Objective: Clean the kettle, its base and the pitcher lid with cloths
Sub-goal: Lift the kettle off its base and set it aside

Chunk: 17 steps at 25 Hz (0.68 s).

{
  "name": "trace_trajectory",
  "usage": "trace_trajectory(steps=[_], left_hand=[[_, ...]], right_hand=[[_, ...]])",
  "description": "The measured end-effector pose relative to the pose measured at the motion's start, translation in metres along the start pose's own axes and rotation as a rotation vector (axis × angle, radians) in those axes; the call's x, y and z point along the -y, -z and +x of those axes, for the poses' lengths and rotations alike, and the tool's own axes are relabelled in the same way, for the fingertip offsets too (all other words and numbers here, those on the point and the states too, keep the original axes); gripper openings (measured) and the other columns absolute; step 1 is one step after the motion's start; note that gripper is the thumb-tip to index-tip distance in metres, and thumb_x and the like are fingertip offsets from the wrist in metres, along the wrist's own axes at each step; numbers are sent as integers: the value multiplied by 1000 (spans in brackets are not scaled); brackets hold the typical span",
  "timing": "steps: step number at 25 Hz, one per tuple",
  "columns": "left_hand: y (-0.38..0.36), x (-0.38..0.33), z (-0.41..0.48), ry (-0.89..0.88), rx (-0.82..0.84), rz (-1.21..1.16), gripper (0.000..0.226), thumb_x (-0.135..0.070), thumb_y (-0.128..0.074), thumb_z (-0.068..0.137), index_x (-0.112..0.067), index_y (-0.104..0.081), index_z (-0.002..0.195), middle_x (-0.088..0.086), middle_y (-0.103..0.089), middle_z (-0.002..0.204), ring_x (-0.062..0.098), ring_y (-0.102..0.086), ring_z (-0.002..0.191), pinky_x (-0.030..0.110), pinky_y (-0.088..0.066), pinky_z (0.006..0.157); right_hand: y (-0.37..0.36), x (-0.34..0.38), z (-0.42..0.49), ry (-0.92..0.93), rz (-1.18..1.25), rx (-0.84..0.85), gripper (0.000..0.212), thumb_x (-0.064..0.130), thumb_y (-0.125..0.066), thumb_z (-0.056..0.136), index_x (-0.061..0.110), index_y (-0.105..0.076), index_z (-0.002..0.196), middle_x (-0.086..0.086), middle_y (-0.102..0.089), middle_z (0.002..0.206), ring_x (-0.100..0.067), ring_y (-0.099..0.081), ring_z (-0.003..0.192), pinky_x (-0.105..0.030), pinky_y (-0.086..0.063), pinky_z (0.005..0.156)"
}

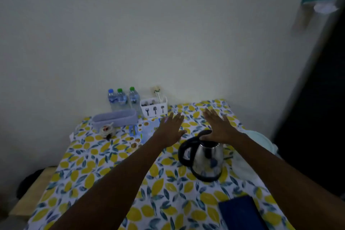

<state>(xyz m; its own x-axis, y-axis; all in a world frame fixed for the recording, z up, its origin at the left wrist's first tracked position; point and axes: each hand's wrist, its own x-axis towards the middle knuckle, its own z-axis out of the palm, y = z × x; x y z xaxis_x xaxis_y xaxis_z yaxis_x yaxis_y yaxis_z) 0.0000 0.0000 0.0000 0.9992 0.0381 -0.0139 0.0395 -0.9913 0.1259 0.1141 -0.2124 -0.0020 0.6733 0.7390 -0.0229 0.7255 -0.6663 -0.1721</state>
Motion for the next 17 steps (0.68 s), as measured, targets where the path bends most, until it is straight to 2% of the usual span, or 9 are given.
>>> trace_trajectory(steps=[3, 5, 8, 11, 14, 17], left_hand=[[-36, -7, -1, 7, 107, -4, 70, -49, -32, 100, -15, -1, 153, 6, 2, 163, 31, 4, 149, 54, -7, 119], [-64, -13, 0, 22, 168, -48, 72, -45, -38, 99, -13, -2, 152, 8, 0, 163, 33, 1, 149, 55, -15, 118], [-88, -24, 7, 99, 174, -253, 70, -25, -47, 99, -12, -4, 152, 14, -11, 161, 38, -21, 144, 52, -35, 110], [-102, -21, 20, 153, 154, -382, 57, -15, -46, 98, -18, -18, 148, 21, -38, 144, 41, -52, 118, 52, -48, 93], [-114, -10, 24, 157, 145, -510, 40, -16, -48, 95, -28, -32, 130, 16, -51, 123, 39, -59, 104, 57, -52, 86], [-110, -16, 17, 157, 94, -517, 38, -18, -46, 96, -21, -33, 132, 16, -54, 120, 40, -60, 101, 54, -51, 81]], right_hand=[[-35, -10, -7, -49, -12, 122, 117, 73, -55, 75, 17, 11, 152, 1, 19, 160, -20, 15, 147, -51, 2, 117], [-62, -15, -12, -90, 0, 128, 114, 66, -60, 77, 15, 10, 152, -3, 15, 161, -22, 11, 148, -50, -4, 118], [-85, -14, -11, -123, 73, 4, 110, 54, -70, 76, 15, -1, 153, -7, -1, 163, -28, -2, 149, -52, -18, 116], [-94, -18, -8, -122, 149, -72, 109, 49, -76, 72, 17, -9, 152, -7, -14, 161, -32, -16, 146, -54, -23, 113], [-98, -20, -8, -112, 184, -112, 111, 46, -80, 67, 16, -15, 152, -11, -27, 156, -35, -30, 139, -55, -29, 109], [-99, -20, -8, -109, 222, -145, 113, 45, -84, 63, 17, -19, 151, -9, -31, 155, -35, -32, 138, -57, -31, 108]])
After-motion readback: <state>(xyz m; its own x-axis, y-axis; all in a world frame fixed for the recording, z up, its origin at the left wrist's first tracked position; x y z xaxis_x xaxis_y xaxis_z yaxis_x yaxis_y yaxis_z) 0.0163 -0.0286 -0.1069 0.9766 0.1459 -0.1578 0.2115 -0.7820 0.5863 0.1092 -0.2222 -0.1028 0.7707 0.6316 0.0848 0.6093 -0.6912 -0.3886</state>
